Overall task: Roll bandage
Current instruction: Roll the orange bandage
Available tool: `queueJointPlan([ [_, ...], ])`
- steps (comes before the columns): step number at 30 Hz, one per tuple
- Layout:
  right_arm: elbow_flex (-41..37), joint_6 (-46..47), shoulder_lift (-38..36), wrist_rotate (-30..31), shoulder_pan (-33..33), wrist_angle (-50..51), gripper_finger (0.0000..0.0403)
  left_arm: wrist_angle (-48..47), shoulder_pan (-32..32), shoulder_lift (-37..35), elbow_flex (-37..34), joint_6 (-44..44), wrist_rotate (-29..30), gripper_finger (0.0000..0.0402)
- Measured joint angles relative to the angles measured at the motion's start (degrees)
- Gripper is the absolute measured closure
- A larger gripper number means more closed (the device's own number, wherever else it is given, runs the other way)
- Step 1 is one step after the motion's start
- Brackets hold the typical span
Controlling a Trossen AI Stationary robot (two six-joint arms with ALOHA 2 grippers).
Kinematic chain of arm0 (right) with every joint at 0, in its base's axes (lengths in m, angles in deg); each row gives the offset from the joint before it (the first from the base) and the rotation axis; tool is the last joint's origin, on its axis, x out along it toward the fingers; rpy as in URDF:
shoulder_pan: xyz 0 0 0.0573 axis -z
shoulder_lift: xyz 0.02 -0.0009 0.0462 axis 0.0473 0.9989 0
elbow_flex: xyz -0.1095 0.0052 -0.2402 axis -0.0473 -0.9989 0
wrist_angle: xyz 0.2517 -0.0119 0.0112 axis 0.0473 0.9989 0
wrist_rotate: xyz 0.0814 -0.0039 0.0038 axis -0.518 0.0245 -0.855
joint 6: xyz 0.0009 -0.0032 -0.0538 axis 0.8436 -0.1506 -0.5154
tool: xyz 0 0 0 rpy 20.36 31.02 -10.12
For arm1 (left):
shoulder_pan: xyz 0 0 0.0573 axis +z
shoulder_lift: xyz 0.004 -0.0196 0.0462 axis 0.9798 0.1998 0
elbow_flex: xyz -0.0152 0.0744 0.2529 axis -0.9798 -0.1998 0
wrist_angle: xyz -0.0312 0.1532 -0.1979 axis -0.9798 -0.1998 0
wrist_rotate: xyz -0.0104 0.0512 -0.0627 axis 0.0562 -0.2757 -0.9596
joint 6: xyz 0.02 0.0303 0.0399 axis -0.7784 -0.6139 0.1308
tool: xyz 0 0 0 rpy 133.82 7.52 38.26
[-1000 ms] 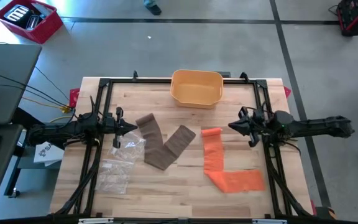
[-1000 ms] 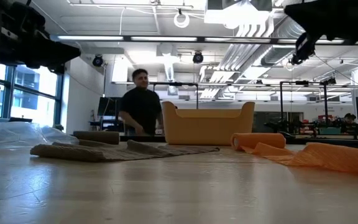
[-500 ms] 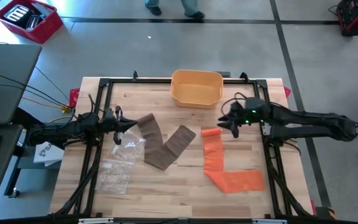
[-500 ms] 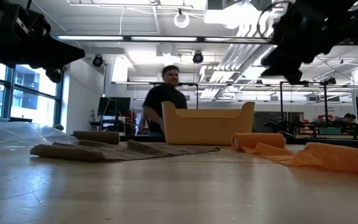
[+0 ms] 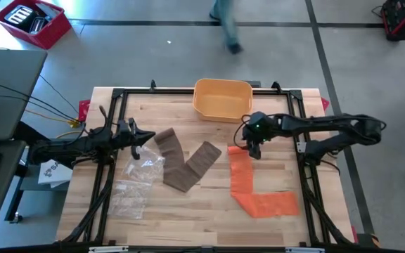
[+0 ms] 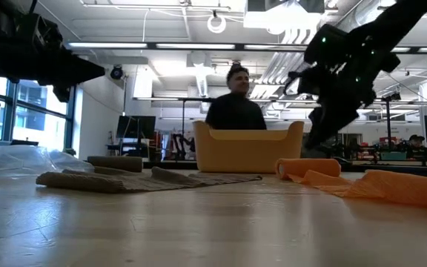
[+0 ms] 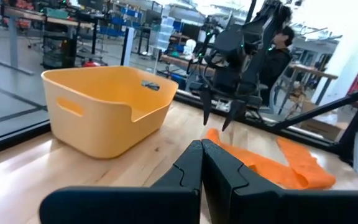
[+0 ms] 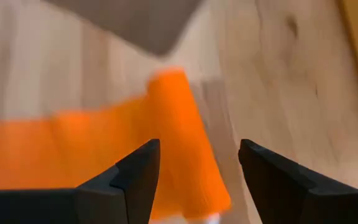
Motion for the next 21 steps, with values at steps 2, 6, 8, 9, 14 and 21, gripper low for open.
queueJointPlan([
  [2, -0.01, -1.02, 1.17, 1.04, 0.08, 0.01, 0.019, 0.05, 0.01, 0.95, 0.0, -0.04, 0.19, 0.0401],
  [6, -0.01, -2.22, 2.91, 1.15, 0.07, 0.4, 0.019, 1.71, -0.03, 3.3, 0.0, -0.01, 0.23, 0.0401],
  [8, -0.01, -3.23, 3.69, 1.04, 0.07, 0.42, 0.019, 3.48, -0.34, 4.74, 0.0, -0.06, 0.24, 0.0401],
  [9, -0.01, -3.54, 4.07, 0.96, 0.07, 0.4, 0.019, 4.42, -0.6, 5.49, 0.0, -0.06, 0.25, 0.0401],
  [14, -0.01, -3.47, 6.53, -0.33, -0.01, 0.29, 0.019, 4.62, -2.56, 10.55, 2.58, -0.82, 1.1, 0.0401],
  [21, -0.01, -1.73, 8.55, -0.4, -0.48, -0.1, 0.0206, 4.97, -5.96, 20.0, 8.35, -5.21, 6.3, 0.0401],
])
